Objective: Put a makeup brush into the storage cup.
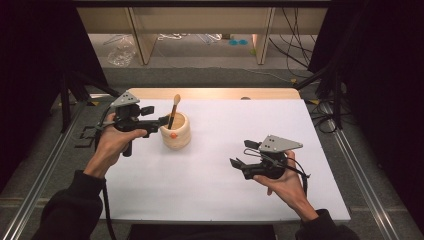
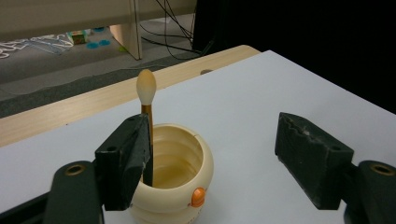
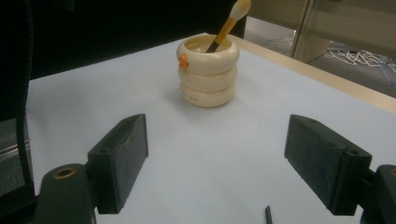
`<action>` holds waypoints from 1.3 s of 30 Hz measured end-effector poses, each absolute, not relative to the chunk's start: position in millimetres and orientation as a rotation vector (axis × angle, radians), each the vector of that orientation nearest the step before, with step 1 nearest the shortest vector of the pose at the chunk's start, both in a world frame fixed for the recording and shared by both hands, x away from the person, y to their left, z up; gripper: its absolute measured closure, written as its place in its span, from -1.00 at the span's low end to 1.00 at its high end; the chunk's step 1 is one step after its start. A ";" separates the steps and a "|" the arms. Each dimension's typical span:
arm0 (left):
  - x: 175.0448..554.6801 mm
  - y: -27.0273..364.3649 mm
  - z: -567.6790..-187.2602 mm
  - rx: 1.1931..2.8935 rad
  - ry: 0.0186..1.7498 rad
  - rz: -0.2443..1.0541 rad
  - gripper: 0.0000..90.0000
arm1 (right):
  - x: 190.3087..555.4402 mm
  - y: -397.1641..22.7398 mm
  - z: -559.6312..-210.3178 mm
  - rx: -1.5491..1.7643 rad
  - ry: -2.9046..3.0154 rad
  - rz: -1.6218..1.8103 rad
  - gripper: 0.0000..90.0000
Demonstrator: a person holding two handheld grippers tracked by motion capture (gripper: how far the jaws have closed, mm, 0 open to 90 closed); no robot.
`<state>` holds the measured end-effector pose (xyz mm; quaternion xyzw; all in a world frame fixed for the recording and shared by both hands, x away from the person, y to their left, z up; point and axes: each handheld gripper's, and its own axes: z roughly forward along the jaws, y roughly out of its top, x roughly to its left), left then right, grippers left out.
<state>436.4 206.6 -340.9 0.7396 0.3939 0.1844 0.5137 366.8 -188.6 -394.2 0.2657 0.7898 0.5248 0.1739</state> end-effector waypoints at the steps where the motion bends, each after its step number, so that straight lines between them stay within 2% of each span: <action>1: 433.8 207.5 -340.4 1.778 0.940 0.450 -0.40 | 366.8 -188.6 -394.2 0.754 2.238 1.488 -0.50; 20: 392.1 201.5 -337.0 1.745 0.877 0.466 -0.48 | 367.1 -189.6 -393.3 0.748 2.240 1.489 -0.50; 39: 357.1 198.2 -354.8 1.725 0.871 0.445 -0.56 | 367.6 -191.9 -391.5 0.749 2.232 1.476 -0.51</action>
